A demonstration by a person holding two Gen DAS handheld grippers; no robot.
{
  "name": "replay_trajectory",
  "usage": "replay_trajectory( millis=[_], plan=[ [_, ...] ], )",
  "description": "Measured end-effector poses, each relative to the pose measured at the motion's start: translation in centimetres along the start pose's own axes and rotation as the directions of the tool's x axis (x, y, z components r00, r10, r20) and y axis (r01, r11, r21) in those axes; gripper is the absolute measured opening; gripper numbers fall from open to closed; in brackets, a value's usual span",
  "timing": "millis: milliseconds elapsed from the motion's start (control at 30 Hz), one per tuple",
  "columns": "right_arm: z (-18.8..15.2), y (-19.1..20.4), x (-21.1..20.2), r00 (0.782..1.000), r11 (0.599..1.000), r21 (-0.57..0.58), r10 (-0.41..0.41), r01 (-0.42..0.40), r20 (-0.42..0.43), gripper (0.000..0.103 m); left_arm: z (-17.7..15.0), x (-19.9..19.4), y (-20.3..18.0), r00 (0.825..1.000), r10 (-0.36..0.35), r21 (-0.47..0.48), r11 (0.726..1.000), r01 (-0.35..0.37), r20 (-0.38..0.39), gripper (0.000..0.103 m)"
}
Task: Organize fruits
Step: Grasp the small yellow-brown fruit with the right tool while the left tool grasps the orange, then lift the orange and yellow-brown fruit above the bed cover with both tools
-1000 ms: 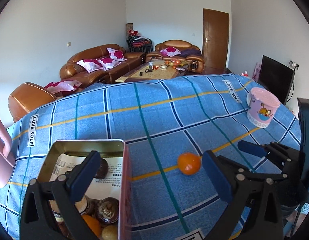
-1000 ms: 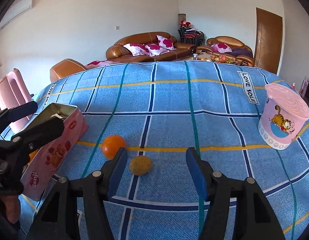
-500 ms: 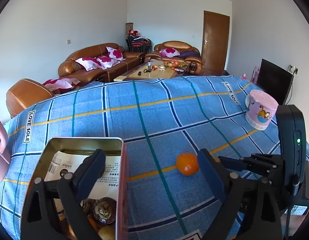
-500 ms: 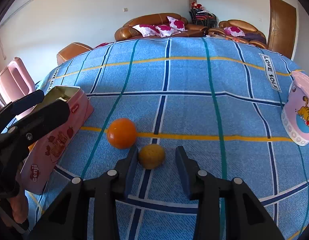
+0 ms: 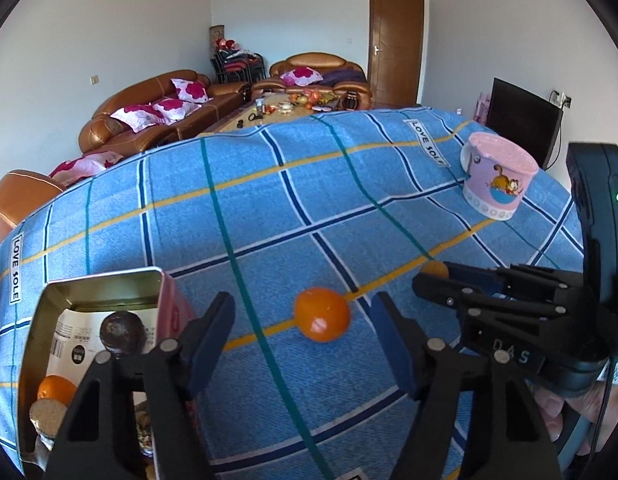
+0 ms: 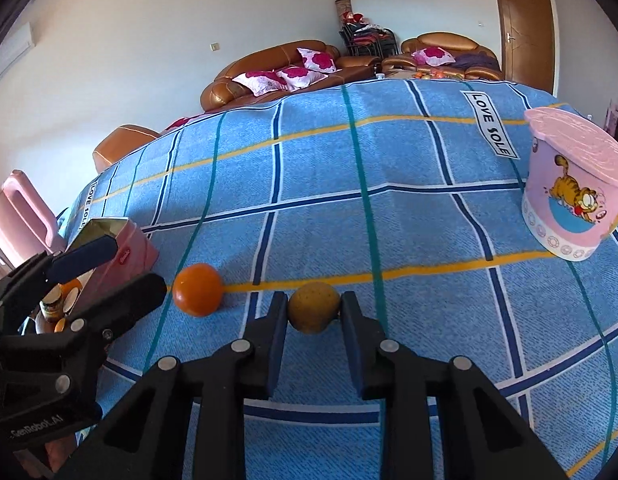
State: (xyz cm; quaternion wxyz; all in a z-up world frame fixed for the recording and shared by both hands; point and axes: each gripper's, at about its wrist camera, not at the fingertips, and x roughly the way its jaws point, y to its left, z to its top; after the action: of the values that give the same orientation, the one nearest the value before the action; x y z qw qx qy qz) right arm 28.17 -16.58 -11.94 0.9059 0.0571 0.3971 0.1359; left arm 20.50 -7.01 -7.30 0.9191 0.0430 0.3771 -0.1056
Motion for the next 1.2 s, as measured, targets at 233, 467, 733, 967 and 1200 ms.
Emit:
replay_trajectory(
  millis=[233, 467, 733, 967, 1200],
  plan=[
    [0.0, 0.3, 0.1, 1.0, 1.0, -0.021, -0.017, 0.017, -0.014, 0.029, 0.0, 2.3, 0.2, 0.996, -0.049, -0.046, 0.998, 0.046, -0.07, 0.051],
    [0.1, 0.5, 0.7, 0.999, 0.999, -0.037, -0.034, 0.032, -0.039, 0.029, -0.1, 3.9, 0.0, 0.991, -0.086, -0.071, 0.994, 0.078, -0.106, 0.038],
    [0.1, 1.1, 0.9, 0.999, 0.997, -0.067, -0.027, 0.024, -0.043, 0.029, -0.4, 3.6, 0.6, 0.992, -0.104, -0.095, 0.991, 0.097, -0.075, 0.036],
    [-0.1, 1.6, 0.6, 0.999, 0.995, -0.097, -0.017, 0.014, -0.031, 0.029, -0.4, 2.5, 0.7, 0.997, -0.08, -0.096, 0.992, 0.078, -0.019, 0.036],
    [-0.2, 2.1, -0.4, 1.0, 0.992, -0.122, -0.014, 0.017, 0.022, 0.029, -0.4, 1.0, 0.7, 0.997, -0.052, -0.083, 0.995, 0.056, 0.048, 0.036]
  ],
)
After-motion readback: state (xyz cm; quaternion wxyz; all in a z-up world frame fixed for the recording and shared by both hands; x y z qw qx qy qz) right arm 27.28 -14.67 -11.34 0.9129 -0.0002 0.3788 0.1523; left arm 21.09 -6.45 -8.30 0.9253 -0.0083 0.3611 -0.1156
